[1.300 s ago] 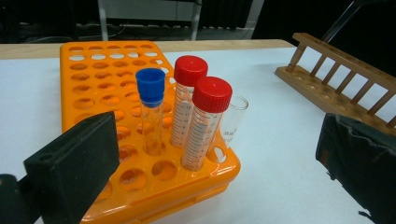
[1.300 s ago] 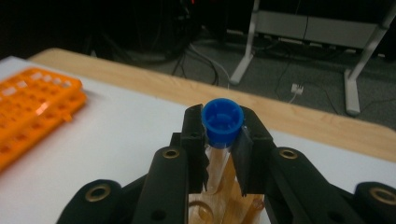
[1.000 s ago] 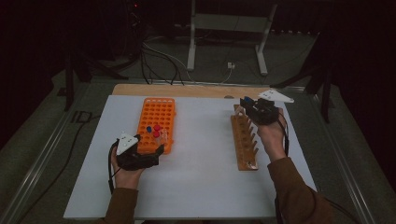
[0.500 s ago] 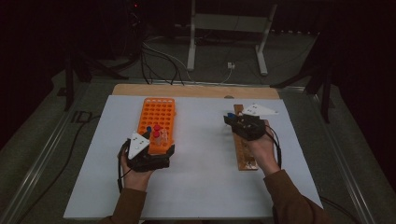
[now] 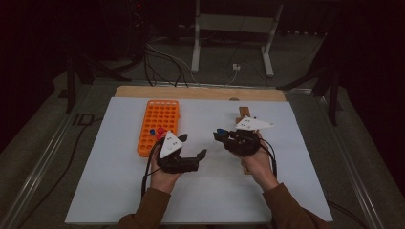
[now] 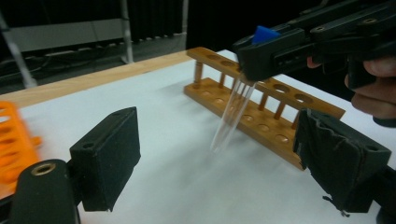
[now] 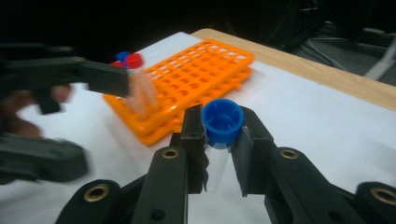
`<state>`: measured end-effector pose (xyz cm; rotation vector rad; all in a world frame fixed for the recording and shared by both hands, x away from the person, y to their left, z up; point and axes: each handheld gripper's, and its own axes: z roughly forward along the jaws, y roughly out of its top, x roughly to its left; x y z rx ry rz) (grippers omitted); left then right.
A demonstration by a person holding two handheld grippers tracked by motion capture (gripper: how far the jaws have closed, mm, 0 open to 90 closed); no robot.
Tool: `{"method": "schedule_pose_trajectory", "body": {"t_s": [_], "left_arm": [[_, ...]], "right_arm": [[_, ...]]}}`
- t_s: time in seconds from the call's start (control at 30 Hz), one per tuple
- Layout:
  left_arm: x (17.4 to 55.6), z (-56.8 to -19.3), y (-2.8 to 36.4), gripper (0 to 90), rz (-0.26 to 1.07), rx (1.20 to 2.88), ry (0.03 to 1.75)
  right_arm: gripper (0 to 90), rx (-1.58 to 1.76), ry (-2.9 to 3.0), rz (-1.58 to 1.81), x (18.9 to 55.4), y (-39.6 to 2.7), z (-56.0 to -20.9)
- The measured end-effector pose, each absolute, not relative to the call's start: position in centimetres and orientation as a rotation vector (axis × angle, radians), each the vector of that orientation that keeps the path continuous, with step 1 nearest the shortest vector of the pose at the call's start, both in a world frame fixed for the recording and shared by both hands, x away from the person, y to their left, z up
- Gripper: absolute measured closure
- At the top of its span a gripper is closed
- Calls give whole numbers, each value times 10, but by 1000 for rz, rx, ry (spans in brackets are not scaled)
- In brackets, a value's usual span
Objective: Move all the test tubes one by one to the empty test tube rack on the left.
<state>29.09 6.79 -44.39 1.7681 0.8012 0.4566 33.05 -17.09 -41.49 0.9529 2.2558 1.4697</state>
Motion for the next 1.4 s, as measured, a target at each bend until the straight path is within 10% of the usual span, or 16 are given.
{"method": "schedule_pose_trajectory", "body": {"t_s": [0.13, 0.57, 0.8, 1.4], "left_arm": [[294, -446, 54, 194, 474, 1808, 796], [299, -454, 45, 704, 426, 1800, 786], [295, -455, 42, 770, 413, 1817, 738], [289, -445, 93, 778, 523, 1759, 839]], "right_arm": [[758, 933, 2281, 1490, 326, -163, -414], [758, 934, 2321, 1557, 322, -154, -415], [753, 931, 2330, 1544, 320, -153, -415], [188, 1010, 2154, 1482, 304, -208, -418]]}}
